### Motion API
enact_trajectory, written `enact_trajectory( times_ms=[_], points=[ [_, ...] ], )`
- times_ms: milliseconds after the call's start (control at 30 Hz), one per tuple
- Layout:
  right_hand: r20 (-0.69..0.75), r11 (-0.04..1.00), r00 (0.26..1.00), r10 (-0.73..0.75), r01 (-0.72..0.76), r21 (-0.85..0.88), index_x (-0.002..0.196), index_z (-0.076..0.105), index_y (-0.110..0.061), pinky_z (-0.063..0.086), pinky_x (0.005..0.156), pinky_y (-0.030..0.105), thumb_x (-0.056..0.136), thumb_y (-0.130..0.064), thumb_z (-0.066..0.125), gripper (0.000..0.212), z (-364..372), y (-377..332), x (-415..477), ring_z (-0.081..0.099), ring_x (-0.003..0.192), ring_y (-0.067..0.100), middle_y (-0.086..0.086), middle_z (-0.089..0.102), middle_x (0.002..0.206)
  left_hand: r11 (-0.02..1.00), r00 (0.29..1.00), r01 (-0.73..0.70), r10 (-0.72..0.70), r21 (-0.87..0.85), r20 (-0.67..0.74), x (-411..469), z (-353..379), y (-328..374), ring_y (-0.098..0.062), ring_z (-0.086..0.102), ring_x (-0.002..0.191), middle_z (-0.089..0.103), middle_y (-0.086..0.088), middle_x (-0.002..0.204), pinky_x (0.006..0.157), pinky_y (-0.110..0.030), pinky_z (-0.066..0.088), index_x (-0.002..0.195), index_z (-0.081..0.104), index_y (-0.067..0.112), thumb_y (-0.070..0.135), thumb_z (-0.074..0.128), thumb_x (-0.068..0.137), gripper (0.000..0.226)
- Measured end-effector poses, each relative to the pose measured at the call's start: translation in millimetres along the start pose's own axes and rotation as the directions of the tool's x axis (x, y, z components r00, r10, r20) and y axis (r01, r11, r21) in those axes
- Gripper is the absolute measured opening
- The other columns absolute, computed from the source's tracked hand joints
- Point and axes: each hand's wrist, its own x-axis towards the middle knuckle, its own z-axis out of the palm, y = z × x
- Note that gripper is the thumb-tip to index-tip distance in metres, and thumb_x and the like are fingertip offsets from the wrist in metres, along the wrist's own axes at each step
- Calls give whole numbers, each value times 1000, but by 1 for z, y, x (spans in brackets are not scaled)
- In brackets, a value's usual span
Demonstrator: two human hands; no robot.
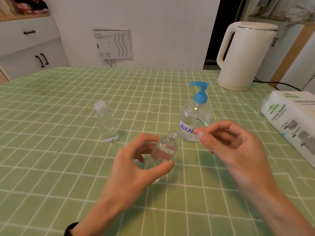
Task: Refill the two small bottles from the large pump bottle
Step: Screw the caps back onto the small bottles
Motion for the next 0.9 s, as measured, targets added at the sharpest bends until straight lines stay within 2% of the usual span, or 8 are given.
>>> enact_trajectory(
  times_ms=[167, 300, 400, 533, 600, 700, 800, 900],
  points=[
    [76, 996, 996, -41, 35, 79, 101, 80, -27, 61, 89, 19, 81, -26, 87, 22, 4, -1, -3, 80, 110, 20, 4, 84, 112, 1000, 998, 11, -11, 16, 57, -5, 1, -3, -6, 71, 90, 80, 18, 93, 73, -12, 43, 107, 70, 28, 35, 86, 71, 41],
    [181, 997, 980, -82, 82, 5, 110, 82, -20, 62, 90, 22, 88, -17, 84, 22, 7, -3, -8, 79, 112, 20, 2, 84, 114, 998, 997, -8, 4, 54, 82, -5, 1, -3, -8, 73, 99, 79, 20, 98, 74, -15, 45, 108, 71, 34, 38, 87, 71, 41],
    [221, 997, 973, -72, 77, -17, 109, 83, -22, 63, 88, 24, 88, -19, 84, 22, 8, -4, -10, 79, 112, 19, 0, 84, 114, 997, 996, -8, 1, 74, 94, -5, 1, -3, -12, 73, 100, 79, 17, 100, 76, -19, 46, 109, 72, 34, 38, 85, 71, 40],
    [292, 990, 954, -63, 97, -104, 109, 85, -24, 62, 84, 22, 88, -10, 81, 26, 6, -5, -11, 78, 111, 19, -4, 83, 114, 997, 994, -15, 7, 79, 106, -6, 1, -3, -14, 72, 100, 79, 15, 101, 76, -19, 46, 109, 72, 33, 39, 85, 71, 40],
    [270, 981, 961, -64, 111, -161, 109, 83, -28, 62, 83, 23, 86, -19, 86, 25, 6, -6, -12, 79, 107, 17, -7, 83, 109, 997, 994, -19, 10, 76, 109, -6, 1, -2, -13, 73, 100, 79, 14, 100, 75, -17, 44, 109, 72, 34, 42, 83, 71, 41],
    [226, 959, 970, -94, 149, -243, 115, 76, -35, 61, 81, 20, 79, -44, 87, 39, 7, -9, -13, 76, 108, 16, -10, 80, 111, 997, 994, -22, 14, 72, 110, -6, 2, -2, -13, 73, 99, 79, 13, 100, 75, -16, 43, 110, 72, 35, 44, 83, 70, 42],
    [276, 955, 948, -157, 217, -201, 125, 70, -34, 59, 81, 17, 91, -33, 78, 36, 9, -11, -15, 72, 117, 19, -8, 76, 124, 997, 993, -32, 24, 71, 116, -6, 2, -2, -12, 73, 100, 79, 14, 101, 75, -16, 44, 111, 72, 37, 46, 83, 71, 42],
    [244, 934, 952, -187, 250, -256, 121, 71, -34, 59, 81, 16, 94, -29, 79, 29, 11, -8, -17, 74, 111, 17, -10, 78, 111, 997, 993, -33, 24, 74, 119, -6, 1, -2, -12, 73, 101, 79, 15, 101, 76, -15, 44, 112, 72, 37, 47, 82, 71, 44]
  ],
)
